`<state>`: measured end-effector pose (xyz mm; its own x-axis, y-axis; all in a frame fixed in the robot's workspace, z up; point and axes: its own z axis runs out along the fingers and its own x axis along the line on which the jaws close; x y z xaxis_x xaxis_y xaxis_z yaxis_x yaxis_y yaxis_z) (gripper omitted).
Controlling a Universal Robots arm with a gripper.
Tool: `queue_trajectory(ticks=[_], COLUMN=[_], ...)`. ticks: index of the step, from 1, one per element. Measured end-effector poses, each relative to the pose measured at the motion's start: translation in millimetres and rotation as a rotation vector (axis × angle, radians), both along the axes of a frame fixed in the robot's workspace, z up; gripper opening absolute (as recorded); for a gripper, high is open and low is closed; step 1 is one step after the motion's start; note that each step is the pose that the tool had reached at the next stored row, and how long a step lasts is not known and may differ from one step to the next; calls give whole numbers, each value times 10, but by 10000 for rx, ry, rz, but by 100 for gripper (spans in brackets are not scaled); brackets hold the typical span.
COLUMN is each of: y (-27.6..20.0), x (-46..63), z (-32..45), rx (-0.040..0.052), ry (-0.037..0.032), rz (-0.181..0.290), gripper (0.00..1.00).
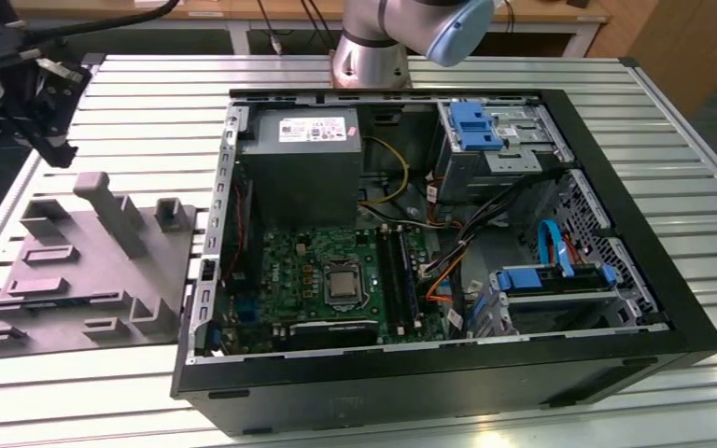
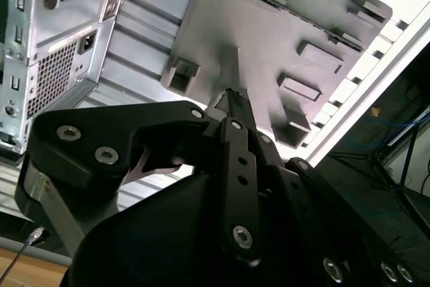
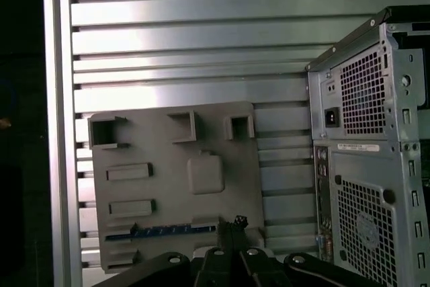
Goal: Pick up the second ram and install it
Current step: 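Reach for the second ram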
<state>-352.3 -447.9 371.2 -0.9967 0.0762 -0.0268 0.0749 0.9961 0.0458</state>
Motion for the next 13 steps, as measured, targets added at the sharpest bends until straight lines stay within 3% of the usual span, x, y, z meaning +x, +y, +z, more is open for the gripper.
queue_trajectory(ticks=[13], y=[-71], x=[-322], z=[-150], rx=[0], ry=[1], rz=[1], gripper=[10])
